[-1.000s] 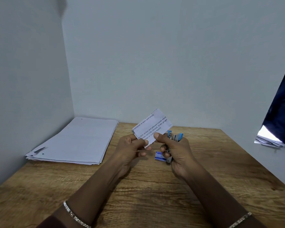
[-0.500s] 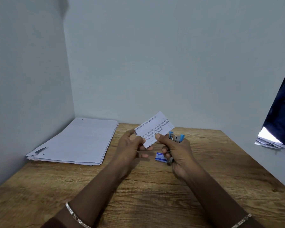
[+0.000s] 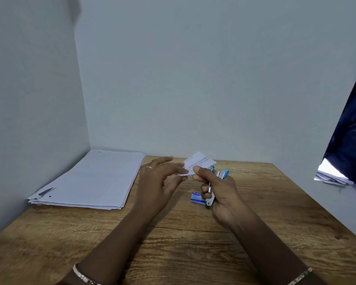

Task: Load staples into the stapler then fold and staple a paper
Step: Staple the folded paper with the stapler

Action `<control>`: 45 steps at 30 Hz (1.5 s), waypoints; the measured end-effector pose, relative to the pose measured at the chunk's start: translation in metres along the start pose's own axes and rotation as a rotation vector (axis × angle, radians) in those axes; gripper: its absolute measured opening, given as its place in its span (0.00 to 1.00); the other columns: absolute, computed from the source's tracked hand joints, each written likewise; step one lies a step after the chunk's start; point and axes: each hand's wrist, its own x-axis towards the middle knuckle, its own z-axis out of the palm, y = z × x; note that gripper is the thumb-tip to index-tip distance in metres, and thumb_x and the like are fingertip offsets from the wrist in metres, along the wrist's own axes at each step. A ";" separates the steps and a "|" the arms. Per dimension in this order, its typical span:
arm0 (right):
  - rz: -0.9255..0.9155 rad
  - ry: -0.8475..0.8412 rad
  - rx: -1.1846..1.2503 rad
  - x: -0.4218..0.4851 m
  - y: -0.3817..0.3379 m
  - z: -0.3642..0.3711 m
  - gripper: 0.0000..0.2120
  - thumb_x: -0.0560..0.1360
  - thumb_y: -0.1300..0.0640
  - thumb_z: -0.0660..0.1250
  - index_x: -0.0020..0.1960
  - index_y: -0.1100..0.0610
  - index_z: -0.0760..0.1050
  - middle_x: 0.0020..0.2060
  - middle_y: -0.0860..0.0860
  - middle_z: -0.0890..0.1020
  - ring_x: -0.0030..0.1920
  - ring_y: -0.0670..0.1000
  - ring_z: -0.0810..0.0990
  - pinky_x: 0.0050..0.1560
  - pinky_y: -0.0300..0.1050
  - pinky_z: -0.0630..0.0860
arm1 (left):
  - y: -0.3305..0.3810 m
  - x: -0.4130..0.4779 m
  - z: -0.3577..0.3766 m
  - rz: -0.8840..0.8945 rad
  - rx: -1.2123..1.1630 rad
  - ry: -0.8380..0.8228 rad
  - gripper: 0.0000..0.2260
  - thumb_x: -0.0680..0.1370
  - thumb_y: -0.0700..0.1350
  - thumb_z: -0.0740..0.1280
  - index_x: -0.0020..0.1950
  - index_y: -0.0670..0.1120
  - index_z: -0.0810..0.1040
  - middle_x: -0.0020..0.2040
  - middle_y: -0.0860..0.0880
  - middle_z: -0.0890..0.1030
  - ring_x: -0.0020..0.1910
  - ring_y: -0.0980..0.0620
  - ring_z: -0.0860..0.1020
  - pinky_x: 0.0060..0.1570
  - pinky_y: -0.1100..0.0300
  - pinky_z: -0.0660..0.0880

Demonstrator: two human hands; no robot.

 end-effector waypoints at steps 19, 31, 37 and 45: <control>-0.544 -0.027 -0.646 -0.017 -0.011 0.003 0.06 0.76 0.53 0.75 0.51 0.53 0.81 0.43 0.54 0.84 0.36 0.49 0.81 0.28 0.38 0.76 | -0.004 -0.003 0.007 -0.574 -0.715 -0.084 0.08 0.80 0.47 0.67 0.52 0.47 0.85 0.45 0.48 0.87 0.46 0.49 0.84 0.40 0.54 0.78; -0.556 0.005 -0.662 -0.016 -0.010 0.005 0.05 0.75 0.55 0.76 0.51 0.54 0.85 0.40 0.54 0.86 0.26 0.44 0.78 0.27 0.36 0.76 | -0.001 0.000 0.008 -0.570 -0.666 -0.068 0.09 0.81 0.48 0.66 0.45 0.48 0.84 0.38 0.55 0.84 0.37 0.63 0.80 0.32 0.69 0.73; -0.739 0.005 -0.768 -0.017 -0.015 0.004 0.02 0.75 0.58 0.75 0.48 0.55 0.84 0.41 0.50 0.85 0.38 0.50 0.84 0.38 0.41 0.79 | -0.009 0.003 0.004 -0.889 -0.555 0.149 0.15 0.79 0.59 0.61 0.47 0.49 0.81 0.49 0.50 0.82 0.47 0.49 0.80 0.47 0.51 0.78; -0.867 -0.092 -0.934 -0.017 -0.013 0.004 0.04 0.73 0.56 0.77 0.47 0.53 0.85 0.41 0.44 0.85 0.43 0.43 0.81 0.42 0.36 0.74 | -0.014 0.005 0.001 -1.251 -1.221 -0.101 0.15 0.71 0.38 0.77 0.53 0.33 0.83 0.43 0.38 0.87 0.35 0.49 0.86 0.30 0.62 0.81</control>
